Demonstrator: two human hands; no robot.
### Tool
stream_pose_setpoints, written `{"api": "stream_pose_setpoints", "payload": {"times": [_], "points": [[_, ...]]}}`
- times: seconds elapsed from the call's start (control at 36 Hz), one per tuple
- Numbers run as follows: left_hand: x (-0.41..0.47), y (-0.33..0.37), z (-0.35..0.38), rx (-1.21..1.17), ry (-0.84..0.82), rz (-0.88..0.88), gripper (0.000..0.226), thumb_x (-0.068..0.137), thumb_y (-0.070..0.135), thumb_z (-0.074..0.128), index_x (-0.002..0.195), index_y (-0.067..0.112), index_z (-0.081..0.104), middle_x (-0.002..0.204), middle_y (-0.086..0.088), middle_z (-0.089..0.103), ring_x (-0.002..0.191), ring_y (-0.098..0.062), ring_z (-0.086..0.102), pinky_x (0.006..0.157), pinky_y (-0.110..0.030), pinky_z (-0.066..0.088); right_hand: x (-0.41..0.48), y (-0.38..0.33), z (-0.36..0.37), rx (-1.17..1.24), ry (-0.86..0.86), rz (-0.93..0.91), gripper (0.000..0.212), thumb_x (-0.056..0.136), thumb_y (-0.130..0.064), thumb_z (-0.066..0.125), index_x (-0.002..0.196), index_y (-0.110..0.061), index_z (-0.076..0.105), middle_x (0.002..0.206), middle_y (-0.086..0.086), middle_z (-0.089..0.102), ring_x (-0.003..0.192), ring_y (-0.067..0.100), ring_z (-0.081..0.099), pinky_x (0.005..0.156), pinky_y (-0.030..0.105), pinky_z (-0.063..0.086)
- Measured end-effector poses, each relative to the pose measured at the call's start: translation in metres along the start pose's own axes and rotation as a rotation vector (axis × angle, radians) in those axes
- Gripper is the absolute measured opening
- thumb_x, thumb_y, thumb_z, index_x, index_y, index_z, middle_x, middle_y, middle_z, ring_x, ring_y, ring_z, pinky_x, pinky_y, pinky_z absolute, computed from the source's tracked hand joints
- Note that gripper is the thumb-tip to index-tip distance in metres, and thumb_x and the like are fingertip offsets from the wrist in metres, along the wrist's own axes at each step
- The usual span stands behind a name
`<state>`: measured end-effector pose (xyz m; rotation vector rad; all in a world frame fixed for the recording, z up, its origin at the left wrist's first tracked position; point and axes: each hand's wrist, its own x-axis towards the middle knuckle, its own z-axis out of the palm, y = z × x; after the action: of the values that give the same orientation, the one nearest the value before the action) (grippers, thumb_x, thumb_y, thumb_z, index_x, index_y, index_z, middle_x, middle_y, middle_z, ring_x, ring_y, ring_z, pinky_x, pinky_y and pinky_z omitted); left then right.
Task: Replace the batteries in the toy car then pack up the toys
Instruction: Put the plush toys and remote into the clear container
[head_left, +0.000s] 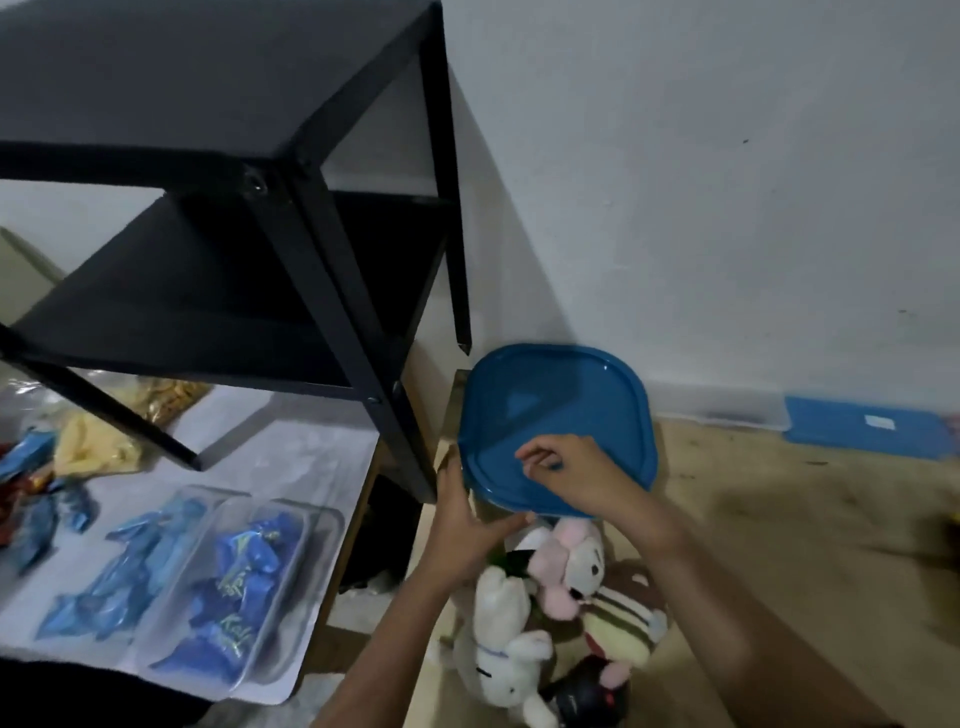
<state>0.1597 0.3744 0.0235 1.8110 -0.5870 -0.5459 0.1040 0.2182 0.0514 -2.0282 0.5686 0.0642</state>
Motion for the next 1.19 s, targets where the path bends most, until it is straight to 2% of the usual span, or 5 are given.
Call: {"api": "stream_pose_setpoints", "payload": {"times": [0.11,0.39,0.64,0.94,1.19], "points": [[0.010,-0.003,-0.006,-0.146,-0.055,0.053,0.084,0.065,-0.008,0.080,0.118,0.039,0.036,0.116,0.031,0.054,0.108,0.019,0.049,0.084,-0.004,0.040,0.003,-0.008,0.014,0.013,0.007,0.010,0.016,0.087,-0.009,0.057,0.099,-0.013,0.068,0.089,-0.002,0.066,0.084,0.006,0.060,0.076,0.009,0.047],[0.010,-0.019,-0.016,-0.290,-0.071,-0.024,0.088,0.060,0.009,0.087,0.108,0.069,0.046,0.115,0.026,0.062,0.113,-0.002,0.058,0.093,-0.024,0.048,0.018,-0.030,0.038,-0.198,-0.073,0.004,0.030,0.071,-0.027,0.079,0.091,-0.011,0.063,0.081,-0.002,0.063,0.072,0.013,0.059,0.073,0.034,0.053],[0.006,-0.014,-0.019,-0.366,-0.127,-0.070,0.075,0.060,0.015,0.085,0.100,0.069,0.052,0.117,-0.001,0.065,0.111,-0.018,0.062,0.093,-0.037,0.050,0.022,-0.046,0.044,-0.531,-0.055,-0.010,0.034,0.066,-0.024,0.073,0.094,-0.009,0.061,0.089,0.007,0.064,0.078,0.023,0.060,0.064,0.032,0.049],[0.008,-0.020,-0.017,-0.412,-0.155,-0.107,0.072,0.066,-0.004,0.081,0.126,0.018,0.048,0.114,-0.002,0.067,0.109,-0.016,0.063,0.089,-0.029,0.051,0.017,-0.054,0.041,-0.583,-0.019,-0.065,0.024,0.066,-0.026,0.067,0.082,-0.009,0.062,0.080,0.006,0.063,0.073,0.023,0.059,0.067,0.038,0.053],[0.008,-0.013,-0.017,-0.408,-0.157,-0.094,0.068,0.067,-0.009,0.078,0.117,0.027,0.050,0.115,0.001,0.065,0.106,-0.010,0.064,0.079,-0.017,0.051,-0.003,-0.074,0.020,-0.520,0.072,-0.033,0.017,0.073,-0.028,0.064,0.077,-0.013,0.058,0.080,0.002,0.062,0.071,0.021,0.057,0.060,0.030,0.044]]}}
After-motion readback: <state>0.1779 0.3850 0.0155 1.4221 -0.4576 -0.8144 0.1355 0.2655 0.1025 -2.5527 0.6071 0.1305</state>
